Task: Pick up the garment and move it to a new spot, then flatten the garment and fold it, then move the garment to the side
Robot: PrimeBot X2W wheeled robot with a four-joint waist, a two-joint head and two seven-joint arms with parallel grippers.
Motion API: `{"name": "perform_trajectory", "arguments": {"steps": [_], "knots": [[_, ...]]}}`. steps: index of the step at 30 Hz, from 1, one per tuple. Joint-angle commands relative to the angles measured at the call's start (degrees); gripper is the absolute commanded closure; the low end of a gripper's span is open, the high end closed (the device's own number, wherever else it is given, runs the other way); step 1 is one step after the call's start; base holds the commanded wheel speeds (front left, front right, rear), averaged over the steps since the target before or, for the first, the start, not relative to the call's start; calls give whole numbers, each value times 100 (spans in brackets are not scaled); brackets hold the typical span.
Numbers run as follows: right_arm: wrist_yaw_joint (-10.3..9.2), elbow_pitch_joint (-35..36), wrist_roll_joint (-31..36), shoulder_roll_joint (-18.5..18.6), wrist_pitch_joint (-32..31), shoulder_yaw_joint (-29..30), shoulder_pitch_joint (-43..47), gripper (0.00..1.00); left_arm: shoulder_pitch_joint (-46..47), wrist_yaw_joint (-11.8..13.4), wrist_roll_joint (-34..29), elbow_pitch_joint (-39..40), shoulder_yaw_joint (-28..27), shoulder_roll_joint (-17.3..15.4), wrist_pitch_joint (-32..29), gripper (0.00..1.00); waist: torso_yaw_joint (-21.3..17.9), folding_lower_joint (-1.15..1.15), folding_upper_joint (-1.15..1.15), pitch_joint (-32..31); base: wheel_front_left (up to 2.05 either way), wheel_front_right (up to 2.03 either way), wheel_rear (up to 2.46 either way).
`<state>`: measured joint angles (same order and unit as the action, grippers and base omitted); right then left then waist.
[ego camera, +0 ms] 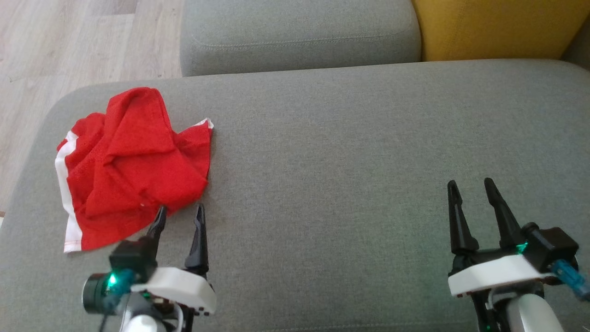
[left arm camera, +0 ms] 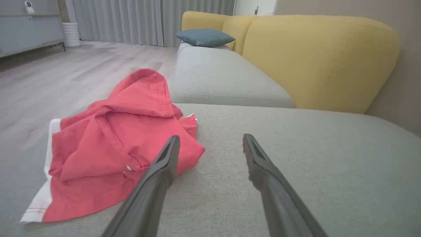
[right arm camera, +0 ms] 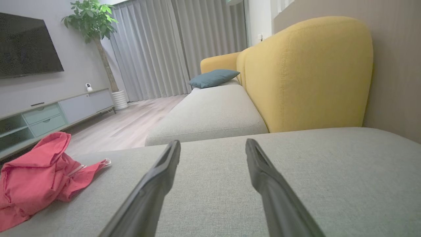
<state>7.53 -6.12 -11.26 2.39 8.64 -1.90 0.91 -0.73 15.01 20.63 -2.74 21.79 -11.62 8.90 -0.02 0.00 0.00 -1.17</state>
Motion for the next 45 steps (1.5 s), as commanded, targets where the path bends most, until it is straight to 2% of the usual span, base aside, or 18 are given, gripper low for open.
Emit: {"name": "perform_trajectory", "arguments": {"steps": [1,15,23,29,32,38,45], "knots": [[-3,248,258,41,120,-136,-121,0,371,123,-246,212,-19,-171,99,0,0,0,0,-8,0,0,0],[-4,394,1312,44,357,-306,-57,0,544,857,-1007,354,851,-562,333,0,14,0,0,-29,0,0,0],[-4,319,390,46,475,-347,2,0,433,1002,-1023,761,780,-474,450,0,31,0,0,-51,0,0,0],[-4,280,-595,48,577,-448,21,0,214,752,-1162,1023,501,-277,551,0,46,0,0,-57,0,0,0],[-4,251,-615,49,627,-534,21,0,80,533,-1256,1038,322,-120,601,0,46,0,0,-68,0,0,0],[-4,55,-857,49,636,-544,79,0,-102,-111,-1264,713,-22,193,609,0,30,0,0,-91,0,0,0],[-4,-134,-882,49,636,-554,76,0,-204,-581,-1464,573,-456,505,609,0,17,0,0,-105,0,0,0]]}}
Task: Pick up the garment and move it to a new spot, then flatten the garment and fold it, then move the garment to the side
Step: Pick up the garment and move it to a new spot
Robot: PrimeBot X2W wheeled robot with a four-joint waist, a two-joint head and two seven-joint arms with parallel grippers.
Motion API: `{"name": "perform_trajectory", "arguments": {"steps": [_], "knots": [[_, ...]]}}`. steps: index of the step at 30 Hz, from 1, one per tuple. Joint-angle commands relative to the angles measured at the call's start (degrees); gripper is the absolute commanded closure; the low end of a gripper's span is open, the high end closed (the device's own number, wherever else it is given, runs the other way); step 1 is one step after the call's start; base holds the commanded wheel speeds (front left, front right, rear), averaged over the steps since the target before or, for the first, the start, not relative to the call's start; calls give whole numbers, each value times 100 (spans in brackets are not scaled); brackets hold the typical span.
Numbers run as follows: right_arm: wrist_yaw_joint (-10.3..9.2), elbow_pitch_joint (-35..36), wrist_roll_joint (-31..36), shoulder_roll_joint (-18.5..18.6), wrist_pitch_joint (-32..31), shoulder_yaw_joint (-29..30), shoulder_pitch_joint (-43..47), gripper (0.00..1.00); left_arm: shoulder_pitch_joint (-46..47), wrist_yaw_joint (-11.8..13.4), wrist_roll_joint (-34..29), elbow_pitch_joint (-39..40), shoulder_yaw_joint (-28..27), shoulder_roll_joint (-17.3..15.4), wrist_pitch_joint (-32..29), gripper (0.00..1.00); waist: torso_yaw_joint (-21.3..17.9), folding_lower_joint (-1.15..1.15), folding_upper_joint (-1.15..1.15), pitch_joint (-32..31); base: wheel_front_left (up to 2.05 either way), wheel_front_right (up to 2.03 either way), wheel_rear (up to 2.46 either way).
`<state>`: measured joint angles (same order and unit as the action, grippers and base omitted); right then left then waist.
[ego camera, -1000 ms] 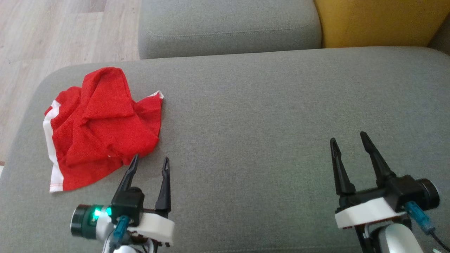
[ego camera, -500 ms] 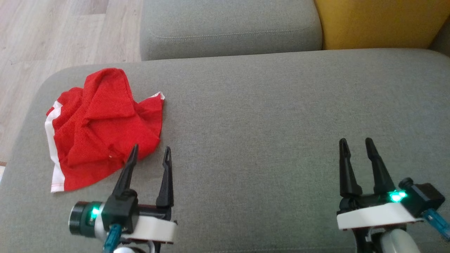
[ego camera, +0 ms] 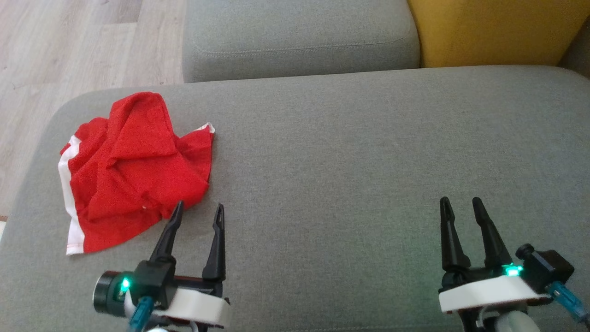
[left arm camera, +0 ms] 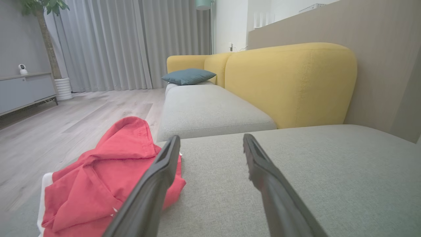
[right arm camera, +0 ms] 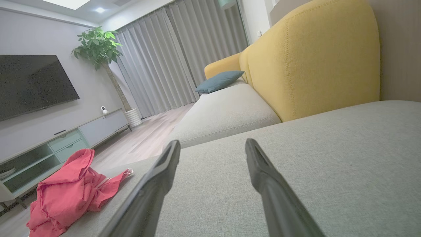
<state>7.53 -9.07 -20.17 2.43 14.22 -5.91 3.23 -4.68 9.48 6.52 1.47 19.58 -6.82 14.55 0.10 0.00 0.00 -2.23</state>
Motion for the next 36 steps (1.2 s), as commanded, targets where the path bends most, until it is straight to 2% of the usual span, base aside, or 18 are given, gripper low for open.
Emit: {"name": "perform_trajectory", "arguments": {"steps": [1,9,29,36], "knots": [[-4,155,11,44,78,-145,-162,0,187,-73,-72,146,-279,54,45,0,13,0,0,3,0,0,0],[-4,106,111,44,78,-186,-132,0,161,-306,-182,63,-584,229,45,0,317,0,0,7,0,0,0],[-4,1,-134,44,78,-721,65,0,-75,-531,-255,4,-1388,323,45,0,1855,0,0,-197,0,0,0],[-4,-13,-263,44,78,-947,97,0,-140,-657,-332,52,-1555,329,45,0,2201,0,0,-231,0,0,0]]}}
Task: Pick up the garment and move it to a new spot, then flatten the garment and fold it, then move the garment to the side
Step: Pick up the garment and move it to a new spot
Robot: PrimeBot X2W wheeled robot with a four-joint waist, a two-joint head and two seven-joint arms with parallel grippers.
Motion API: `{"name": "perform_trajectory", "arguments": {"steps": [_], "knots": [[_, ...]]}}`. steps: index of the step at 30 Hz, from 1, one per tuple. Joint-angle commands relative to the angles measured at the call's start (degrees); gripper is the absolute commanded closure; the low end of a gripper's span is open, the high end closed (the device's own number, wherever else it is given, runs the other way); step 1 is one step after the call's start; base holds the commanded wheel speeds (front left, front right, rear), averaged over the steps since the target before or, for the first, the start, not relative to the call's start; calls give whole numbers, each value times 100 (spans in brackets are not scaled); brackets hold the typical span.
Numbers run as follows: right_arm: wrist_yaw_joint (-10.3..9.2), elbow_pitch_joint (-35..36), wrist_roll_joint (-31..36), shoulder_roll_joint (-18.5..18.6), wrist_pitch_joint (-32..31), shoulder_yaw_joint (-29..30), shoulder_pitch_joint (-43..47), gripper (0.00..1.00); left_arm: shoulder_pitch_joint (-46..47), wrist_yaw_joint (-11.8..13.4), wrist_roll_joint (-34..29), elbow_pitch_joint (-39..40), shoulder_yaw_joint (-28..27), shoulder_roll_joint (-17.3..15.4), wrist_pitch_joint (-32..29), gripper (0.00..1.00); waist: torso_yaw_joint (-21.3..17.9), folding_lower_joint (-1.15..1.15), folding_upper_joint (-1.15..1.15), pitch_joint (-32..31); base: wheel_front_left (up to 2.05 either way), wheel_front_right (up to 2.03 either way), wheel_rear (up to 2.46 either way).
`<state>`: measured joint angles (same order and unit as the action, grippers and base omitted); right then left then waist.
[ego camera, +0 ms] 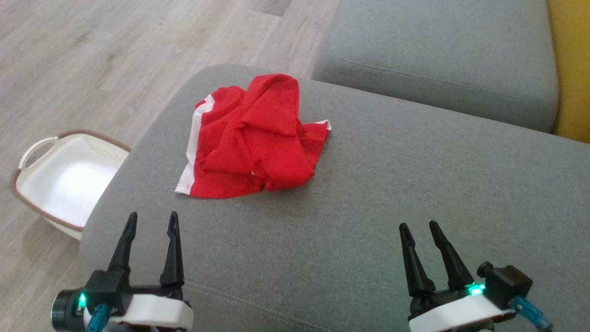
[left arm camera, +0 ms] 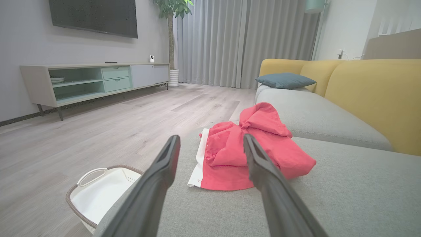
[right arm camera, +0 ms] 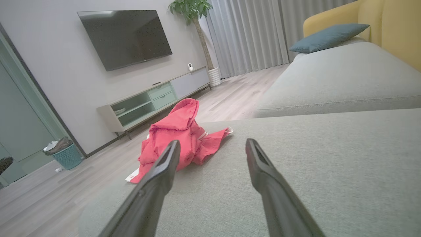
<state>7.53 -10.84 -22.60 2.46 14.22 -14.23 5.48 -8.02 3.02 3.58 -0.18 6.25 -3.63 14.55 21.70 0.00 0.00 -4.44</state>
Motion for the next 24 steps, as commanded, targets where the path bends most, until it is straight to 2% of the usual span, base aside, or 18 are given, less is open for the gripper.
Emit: {"name": "perform_trajectory", "arguments": {"steps": [1,9,13,20,24], "knots": [[-4,164,-27,42,78,-133,-125,0,182,-19,-50,227,-234,13,45,0,63,0,0,-8,0,0,0],[-4,187,-24,42,78,-71,-169,0,258,-69,-114,324,-332,19,45,0,26,0,0,196,0,0,0],[-4,256,119,42,78,159,-317,0,598,-210,-134,305,-350,-62,45,0,-87,0,0,536,0,0,0],[-4,504,597,42,78,729,-694,0,1979,-725,8,-401,-358,-471,39,0,-343,0,0,1418,0,0,0],[-4,753,828,42,78,1104,-885,0,3095,-943,89,-954,-121,-799,-367,0,-516,0,0,1907,0,0,0]]}}
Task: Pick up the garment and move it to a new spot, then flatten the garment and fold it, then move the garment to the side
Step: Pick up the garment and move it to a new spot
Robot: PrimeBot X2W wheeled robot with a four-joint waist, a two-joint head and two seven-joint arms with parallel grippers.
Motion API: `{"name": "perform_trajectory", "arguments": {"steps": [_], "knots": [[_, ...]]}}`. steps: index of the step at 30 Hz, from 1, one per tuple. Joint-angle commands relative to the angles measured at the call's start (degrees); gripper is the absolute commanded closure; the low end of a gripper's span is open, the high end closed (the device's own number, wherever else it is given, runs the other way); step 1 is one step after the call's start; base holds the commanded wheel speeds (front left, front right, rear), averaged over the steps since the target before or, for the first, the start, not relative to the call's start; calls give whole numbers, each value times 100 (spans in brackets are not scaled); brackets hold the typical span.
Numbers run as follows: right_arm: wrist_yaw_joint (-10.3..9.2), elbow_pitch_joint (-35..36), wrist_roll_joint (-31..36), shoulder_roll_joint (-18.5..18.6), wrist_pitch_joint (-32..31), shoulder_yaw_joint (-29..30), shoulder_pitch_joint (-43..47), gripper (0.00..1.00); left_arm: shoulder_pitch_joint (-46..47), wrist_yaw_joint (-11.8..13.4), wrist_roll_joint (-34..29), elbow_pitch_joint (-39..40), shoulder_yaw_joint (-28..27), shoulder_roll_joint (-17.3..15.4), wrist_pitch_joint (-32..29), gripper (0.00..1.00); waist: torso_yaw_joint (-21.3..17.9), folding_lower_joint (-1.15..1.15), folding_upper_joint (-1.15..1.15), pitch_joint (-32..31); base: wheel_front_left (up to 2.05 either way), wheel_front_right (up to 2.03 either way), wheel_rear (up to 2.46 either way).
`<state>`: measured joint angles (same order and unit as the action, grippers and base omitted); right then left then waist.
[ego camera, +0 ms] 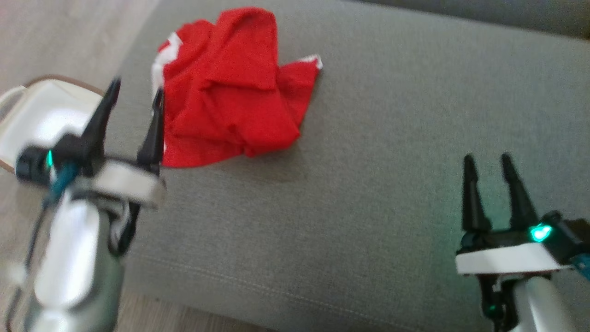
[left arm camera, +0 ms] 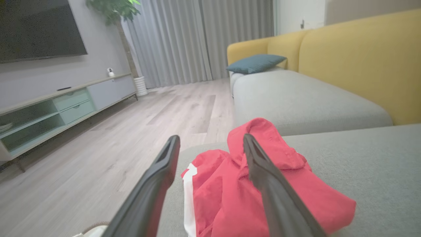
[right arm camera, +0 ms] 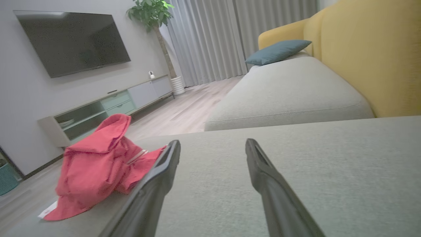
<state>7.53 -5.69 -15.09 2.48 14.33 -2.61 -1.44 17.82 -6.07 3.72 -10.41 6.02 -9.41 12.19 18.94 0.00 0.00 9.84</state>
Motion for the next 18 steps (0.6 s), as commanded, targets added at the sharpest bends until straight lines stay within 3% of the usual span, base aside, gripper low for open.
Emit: {"name": "perform_trajectory", "arguments": {"steps": [1,5,11,18], "knots": [[-4,301,125,40,67,20,-233,0,803,-72,133,-80,-6,-300,-294,0,-280,0,0,592,0,0,0],[-4,496,241,40,36,187,-349,0,1660,-129,355,-581,351,-585,-871,0,-426,0,0,915,0,0,0],[-4,856,318,40,-79,279,-523,0,3163,-139,1381,-1469,1642,-1239,-1914,0,-734,0,0,1409,0,0,0],[-4,942,238,40,-65,176,-615,0,4158,-141,2246,-2528,2374,-1610,-2606,0,-1051,0,0,1707,0,0,0]]}}
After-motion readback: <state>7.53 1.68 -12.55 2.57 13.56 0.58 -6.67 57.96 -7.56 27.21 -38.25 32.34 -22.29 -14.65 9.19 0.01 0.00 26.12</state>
